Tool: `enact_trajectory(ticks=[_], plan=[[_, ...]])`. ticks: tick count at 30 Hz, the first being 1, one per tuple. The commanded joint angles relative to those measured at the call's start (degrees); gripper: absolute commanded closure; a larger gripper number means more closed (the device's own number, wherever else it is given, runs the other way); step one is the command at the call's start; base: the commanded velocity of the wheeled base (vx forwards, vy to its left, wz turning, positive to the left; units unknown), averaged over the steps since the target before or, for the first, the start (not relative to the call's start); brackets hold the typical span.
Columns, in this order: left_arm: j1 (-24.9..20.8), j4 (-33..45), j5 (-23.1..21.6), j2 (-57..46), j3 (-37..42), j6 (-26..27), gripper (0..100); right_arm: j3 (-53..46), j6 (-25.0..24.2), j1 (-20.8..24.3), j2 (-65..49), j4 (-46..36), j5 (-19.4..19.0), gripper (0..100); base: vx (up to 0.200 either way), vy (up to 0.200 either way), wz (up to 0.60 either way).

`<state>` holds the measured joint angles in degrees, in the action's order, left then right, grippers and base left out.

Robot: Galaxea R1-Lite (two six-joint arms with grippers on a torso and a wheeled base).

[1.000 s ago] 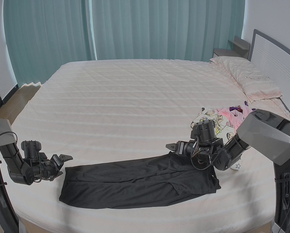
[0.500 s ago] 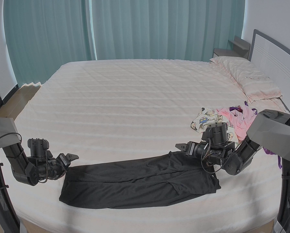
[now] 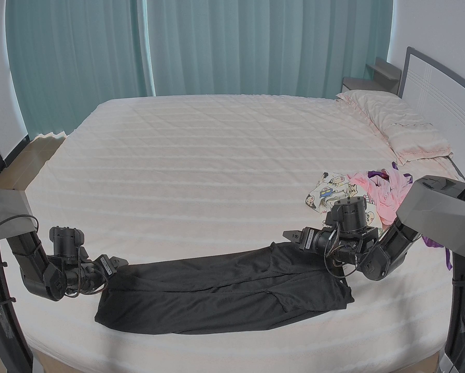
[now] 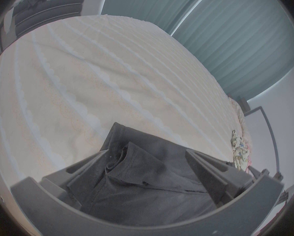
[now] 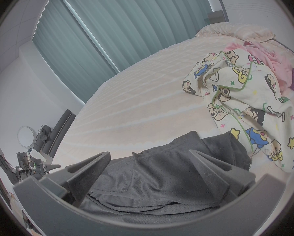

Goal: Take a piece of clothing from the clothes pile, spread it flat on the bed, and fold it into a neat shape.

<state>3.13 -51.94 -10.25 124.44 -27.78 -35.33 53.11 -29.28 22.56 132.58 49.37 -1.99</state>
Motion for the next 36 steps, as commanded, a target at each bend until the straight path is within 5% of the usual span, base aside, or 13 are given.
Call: enact_trajectory(ticks=[1,36], plan=[[-0.23,0.0,0.23,0.8,1.15,2.02,100,-0.12,0.01,-0.06,0.48,0.02,-0.03,0,0.0,0.0,0.0],[4.87,4.75,1.46,-3.5,7.48,15.73,100,-4.42,-0.07,-1.03,0.04,1.69,-0.03,0,0.0,0.0,0.0]])
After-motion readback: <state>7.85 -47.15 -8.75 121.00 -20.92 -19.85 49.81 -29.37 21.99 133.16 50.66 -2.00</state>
